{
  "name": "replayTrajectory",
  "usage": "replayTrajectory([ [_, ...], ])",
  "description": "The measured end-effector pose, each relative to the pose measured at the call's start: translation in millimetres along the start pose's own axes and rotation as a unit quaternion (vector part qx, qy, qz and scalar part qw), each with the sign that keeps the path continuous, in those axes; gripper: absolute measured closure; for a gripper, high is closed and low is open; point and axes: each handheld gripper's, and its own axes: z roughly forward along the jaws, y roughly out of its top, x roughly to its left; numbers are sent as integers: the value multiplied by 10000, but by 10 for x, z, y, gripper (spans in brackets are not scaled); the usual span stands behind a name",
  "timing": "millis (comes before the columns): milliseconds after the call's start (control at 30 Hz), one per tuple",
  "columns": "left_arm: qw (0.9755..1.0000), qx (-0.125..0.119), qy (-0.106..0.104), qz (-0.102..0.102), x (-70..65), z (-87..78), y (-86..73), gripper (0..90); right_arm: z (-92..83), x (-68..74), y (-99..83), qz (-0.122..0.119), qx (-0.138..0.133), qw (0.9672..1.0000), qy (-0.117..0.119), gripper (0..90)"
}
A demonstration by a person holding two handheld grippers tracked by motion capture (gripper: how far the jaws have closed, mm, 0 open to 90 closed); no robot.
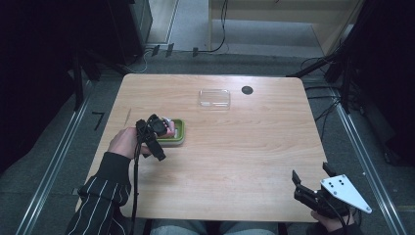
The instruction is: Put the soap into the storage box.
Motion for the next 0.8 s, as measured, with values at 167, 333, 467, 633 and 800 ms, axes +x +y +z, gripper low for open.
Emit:
replayTrajectory([
  [167,10000,20,-5,-48,-70,18,-73,0,3,1,2,0,-3,10000,8,137],
  [333,9998,44,-19,-188,-133,63,-187,0,3,2,2,0,-6,10000,12,138],
  [467,9994,64,-31,-331,-189,104,-282,0,5,1,3,6,-1,10000,12,137],
  [633,9988,59,-51,-481,-263,147,-397,0,6,4,4,3,0,10000,22,137],
  [800,9984,96,-112,-543,-329,209,-538,0,4,0,3,7,-9,10000,21,137],
])
